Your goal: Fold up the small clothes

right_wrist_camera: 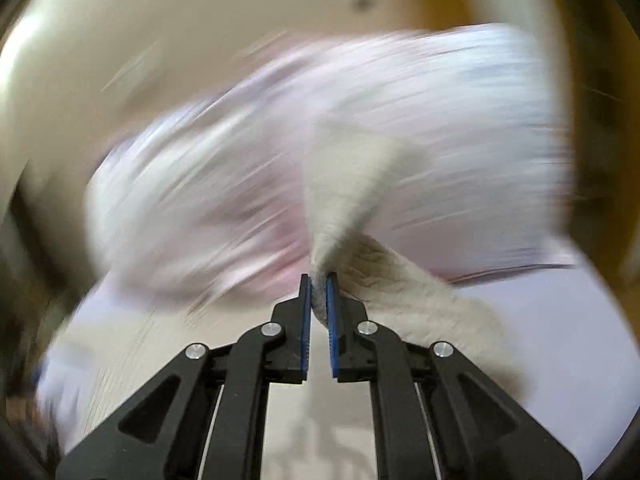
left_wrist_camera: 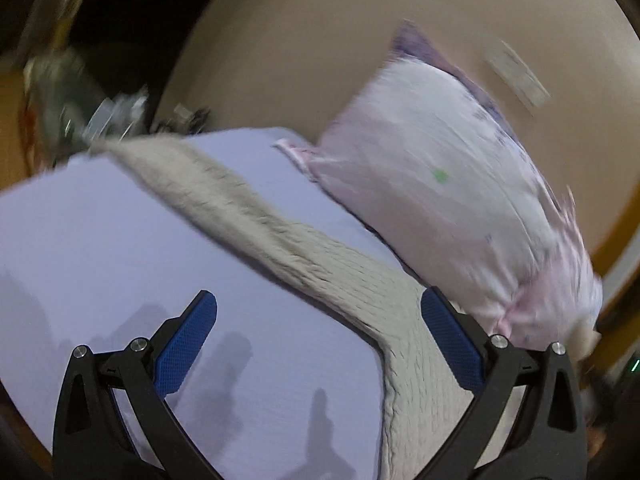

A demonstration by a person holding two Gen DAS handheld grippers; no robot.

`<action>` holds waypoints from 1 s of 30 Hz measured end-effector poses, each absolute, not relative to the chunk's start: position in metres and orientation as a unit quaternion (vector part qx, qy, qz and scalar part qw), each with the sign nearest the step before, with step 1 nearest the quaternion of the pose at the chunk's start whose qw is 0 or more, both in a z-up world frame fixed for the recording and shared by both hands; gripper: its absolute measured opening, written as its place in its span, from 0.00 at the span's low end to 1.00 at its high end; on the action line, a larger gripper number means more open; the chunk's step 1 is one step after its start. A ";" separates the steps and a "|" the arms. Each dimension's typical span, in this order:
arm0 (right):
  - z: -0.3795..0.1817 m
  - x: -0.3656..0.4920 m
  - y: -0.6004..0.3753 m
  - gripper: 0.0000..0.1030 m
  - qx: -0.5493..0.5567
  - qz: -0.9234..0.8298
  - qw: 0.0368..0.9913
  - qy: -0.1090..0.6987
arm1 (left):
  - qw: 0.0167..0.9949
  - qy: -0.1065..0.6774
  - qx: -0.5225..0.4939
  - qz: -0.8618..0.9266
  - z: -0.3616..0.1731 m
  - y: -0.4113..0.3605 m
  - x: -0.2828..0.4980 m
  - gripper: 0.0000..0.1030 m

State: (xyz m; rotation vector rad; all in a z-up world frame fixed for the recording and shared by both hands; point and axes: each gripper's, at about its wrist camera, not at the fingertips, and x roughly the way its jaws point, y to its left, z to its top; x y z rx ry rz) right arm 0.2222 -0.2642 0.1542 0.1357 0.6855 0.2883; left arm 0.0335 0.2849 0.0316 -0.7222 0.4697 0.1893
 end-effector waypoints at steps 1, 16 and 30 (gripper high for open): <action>0.138 0.226 -0.226 0.17 0.044 0.186 0.909 0.369 | 0.898 0.231 -0.361 0.100 0.028 0.293 0.036 0.99; 0.111 0.208 -0.250 0.75 0.108 0.175 0.889 0.408 | 0.821 0.265 -0.479 0.163 -0.001 0.388 0.087 0.76; 0.112 0.191 -0.292 0.81 0.157 0.165 0.894 0.387 | 0.881 0.260 -0.346 0.189 0.069 0.358 0.140 0.07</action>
